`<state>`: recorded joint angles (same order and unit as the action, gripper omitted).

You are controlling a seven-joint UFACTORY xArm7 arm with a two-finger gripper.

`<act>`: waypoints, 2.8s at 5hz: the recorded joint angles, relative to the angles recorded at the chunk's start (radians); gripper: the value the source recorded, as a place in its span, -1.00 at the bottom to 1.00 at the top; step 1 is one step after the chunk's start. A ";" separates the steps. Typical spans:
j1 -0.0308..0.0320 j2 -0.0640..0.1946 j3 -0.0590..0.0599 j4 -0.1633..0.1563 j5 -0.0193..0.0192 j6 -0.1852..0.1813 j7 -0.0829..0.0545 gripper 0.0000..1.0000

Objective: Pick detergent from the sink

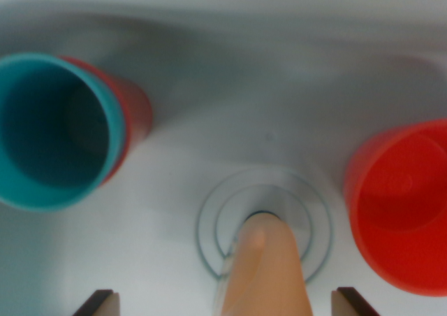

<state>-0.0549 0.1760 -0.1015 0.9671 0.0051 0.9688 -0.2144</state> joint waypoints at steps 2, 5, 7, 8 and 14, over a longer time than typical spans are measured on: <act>-0.0008 0.002 -0.001 -0.006 0.0000 -0.007 -0.003 -1.00; -0.0008 0.002 -0.001 -0.006 0.0000 -0.007 -0.003 -1.00; -0.0008 0.002 -0.001 -0.006 0.0000 -0.007 -0.003 1.00; -0.0008 0.002 -0.001 -0.006 0.0000 -0.007 -0.003 1.00; -0.0007 -0.004 -0.001 0.011 -0.0006 0.016 -0.003 1.00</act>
<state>-0.0556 0.1724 -0.1027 0.9782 0.0045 0.9853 -0.2169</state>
